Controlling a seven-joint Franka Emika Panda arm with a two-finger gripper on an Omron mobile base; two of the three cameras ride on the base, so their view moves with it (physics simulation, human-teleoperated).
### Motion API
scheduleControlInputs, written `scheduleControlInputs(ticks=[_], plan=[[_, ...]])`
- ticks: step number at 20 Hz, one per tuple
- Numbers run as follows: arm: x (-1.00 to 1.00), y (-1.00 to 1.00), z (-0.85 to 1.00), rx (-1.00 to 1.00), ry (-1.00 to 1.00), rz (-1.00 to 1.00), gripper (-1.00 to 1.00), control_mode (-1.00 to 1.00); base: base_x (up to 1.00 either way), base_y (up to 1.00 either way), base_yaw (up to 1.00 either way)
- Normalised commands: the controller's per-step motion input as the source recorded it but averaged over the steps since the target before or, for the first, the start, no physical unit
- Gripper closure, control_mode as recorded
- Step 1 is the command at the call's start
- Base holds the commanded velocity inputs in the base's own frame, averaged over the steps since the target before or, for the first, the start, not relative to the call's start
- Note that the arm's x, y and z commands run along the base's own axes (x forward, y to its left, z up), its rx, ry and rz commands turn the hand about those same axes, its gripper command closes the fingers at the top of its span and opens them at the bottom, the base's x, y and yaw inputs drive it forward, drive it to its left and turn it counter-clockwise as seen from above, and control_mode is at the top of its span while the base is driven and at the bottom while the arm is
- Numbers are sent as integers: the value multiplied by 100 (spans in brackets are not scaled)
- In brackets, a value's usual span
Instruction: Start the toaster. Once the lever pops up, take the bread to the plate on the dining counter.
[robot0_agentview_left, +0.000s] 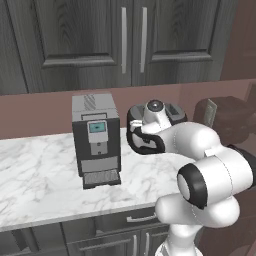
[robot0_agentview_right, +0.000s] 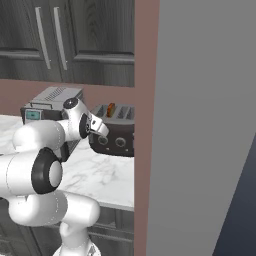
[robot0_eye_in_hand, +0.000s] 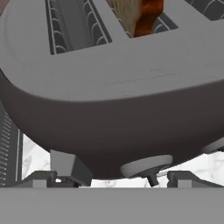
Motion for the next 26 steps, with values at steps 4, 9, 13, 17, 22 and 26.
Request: scheduleControlInputs(ticks=[4,9,13,17,22,26], plan=[[0,0,-11,0,0,0,-100,-100,0,0,0],[-4,0,-9,0,0,0,-100,-100,0,0,0],[-16,0,-2,0,0,0,-100,-100,0,0,0],[-20,0,0,0,0,0,-100,-100,0,0,0],[1,0,0,0,0,-1,-100,-100,0,0,0],[11,0,0,0,0,-1,-100,-100,0,0,0]])
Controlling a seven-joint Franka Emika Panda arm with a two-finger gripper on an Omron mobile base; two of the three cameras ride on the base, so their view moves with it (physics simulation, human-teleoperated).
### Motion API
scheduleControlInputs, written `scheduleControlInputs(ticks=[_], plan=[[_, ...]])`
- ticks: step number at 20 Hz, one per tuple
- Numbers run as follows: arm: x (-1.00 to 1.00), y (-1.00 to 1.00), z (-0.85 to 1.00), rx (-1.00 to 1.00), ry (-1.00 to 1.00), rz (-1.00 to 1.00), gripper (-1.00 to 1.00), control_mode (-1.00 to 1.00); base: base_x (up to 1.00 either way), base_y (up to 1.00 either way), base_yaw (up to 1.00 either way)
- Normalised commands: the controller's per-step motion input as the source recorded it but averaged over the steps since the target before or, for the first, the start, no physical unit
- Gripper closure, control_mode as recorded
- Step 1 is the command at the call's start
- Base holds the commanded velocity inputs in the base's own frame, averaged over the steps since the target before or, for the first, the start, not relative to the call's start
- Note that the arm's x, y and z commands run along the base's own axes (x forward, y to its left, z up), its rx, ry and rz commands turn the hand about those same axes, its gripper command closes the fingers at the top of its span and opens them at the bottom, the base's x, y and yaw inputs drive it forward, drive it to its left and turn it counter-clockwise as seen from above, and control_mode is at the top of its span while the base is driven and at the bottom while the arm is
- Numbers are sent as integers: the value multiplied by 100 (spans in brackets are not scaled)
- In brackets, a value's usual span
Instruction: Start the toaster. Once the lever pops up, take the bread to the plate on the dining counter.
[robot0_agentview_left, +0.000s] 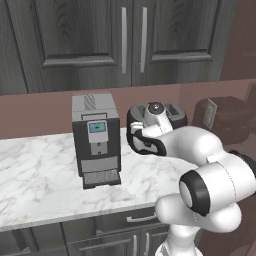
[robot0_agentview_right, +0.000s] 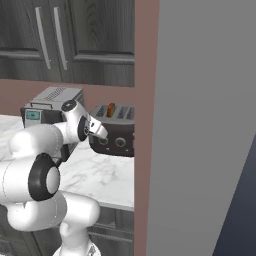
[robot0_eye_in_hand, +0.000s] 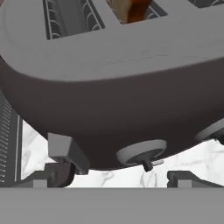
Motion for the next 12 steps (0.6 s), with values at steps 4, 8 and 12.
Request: scheduleControlInputs(ticks=[4,8,12], plan=[[4,0,0,0,0,0,-100,-100,0,0,0],[0,-1,-2,0,0,0,-100,-100,0,0,0],[-2,0,-11,0,0,0,-100,-100,0,0,0]])
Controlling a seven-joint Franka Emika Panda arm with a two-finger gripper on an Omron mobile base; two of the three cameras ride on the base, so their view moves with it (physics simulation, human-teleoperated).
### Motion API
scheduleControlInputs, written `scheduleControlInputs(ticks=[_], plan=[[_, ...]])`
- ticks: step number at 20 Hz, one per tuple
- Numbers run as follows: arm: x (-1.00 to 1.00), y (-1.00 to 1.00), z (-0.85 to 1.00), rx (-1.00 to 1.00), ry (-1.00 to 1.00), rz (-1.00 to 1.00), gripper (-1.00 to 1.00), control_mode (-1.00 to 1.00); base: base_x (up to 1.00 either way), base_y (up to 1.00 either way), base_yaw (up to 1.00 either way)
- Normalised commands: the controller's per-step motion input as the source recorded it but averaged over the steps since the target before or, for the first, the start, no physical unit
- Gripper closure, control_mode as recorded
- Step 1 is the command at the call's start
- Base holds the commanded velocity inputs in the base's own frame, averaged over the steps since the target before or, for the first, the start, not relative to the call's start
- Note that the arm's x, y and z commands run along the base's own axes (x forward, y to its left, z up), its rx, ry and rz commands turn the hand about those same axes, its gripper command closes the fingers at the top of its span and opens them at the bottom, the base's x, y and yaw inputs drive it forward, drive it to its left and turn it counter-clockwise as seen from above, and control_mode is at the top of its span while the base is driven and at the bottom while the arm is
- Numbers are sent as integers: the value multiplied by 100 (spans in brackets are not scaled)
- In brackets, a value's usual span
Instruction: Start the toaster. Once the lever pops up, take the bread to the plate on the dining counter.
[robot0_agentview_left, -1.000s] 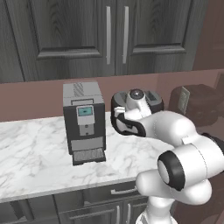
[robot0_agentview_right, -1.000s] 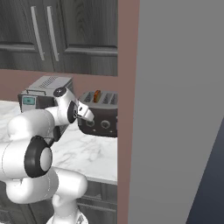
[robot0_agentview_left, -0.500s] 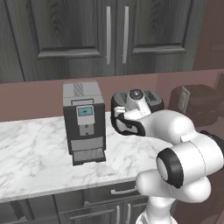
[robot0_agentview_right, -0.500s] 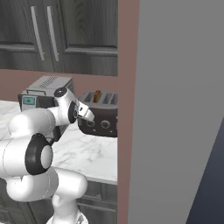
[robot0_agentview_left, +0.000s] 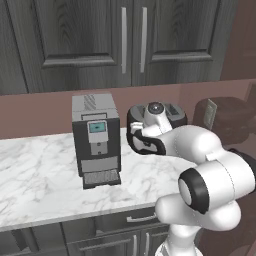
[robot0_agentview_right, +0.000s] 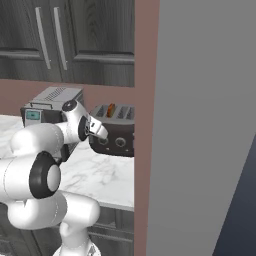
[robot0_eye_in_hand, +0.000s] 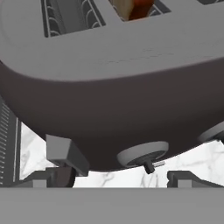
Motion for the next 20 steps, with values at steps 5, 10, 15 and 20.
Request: scheduleControlInputs(ticks=[5,10,15,20], plan=[[0,-3,-19,0,0,0,-100,-100,0,0,0],[0,0,-21,0,0,0,-100,-100,0,0,0],[0,0,-26,0,0,0,-100,-100,0,0,0],[0,0,-23,0,0,0,-100,-100,0,0,0]])
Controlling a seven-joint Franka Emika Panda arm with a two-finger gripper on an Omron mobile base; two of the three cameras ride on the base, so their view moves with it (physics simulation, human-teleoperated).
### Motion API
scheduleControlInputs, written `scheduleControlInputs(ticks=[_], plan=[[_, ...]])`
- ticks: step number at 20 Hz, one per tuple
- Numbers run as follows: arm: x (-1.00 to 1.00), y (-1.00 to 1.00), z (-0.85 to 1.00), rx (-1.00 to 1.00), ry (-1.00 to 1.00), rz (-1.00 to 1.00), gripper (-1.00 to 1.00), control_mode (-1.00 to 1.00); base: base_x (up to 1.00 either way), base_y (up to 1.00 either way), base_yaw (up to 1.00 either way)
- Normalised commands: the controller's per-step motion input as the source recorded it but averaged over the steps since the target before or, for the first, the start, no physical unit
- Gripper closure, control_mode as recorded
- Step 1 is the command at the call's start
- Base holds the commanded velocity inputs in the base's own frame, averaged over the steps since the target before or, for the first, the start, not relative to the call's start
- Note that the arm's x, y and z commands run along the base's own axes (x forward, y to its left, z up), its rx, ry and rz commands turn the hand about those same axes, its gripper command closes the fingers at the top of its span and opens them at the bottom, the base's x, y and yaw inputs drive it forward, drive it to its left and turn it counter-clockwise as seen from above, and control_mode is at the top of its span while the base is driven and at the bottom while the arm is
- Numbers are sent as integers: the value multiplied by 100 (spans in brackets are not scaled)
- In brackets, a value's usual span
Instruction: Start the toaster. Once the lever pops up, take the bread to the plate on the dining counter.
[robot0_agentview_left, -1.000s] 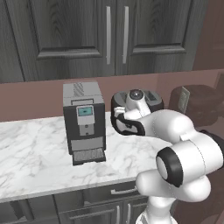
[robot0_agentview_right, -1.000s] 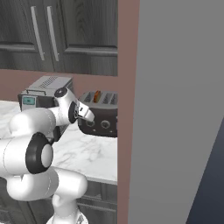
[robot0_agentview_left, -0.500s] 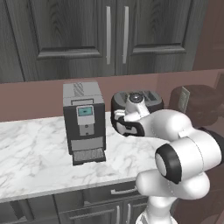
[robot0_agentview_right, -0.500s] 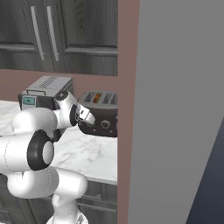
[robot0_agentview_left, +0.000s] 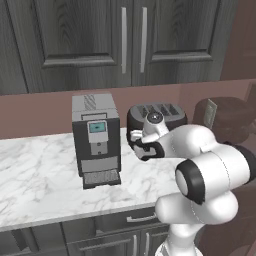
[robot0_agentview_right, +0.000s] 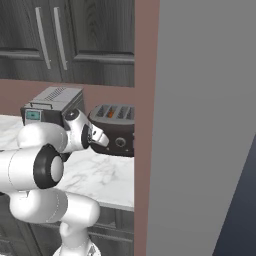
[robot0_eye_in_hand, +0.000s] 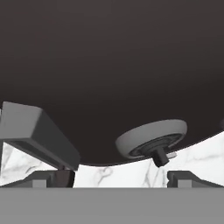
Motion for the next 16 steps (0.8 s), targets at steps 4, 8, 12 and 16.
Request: scheduleControlInputs(ticks=[4,8,12,16], plan=[[0,0,-18,0,0,0,-100,-100,0,0,0],[0,0,-15,0,0,0,-100,-100,0,0,0],[0,0,-13,0,0,0,-100,-100,0,0,0],[-7,0,0,0,-1,0,-100,-100,0,0,0]])
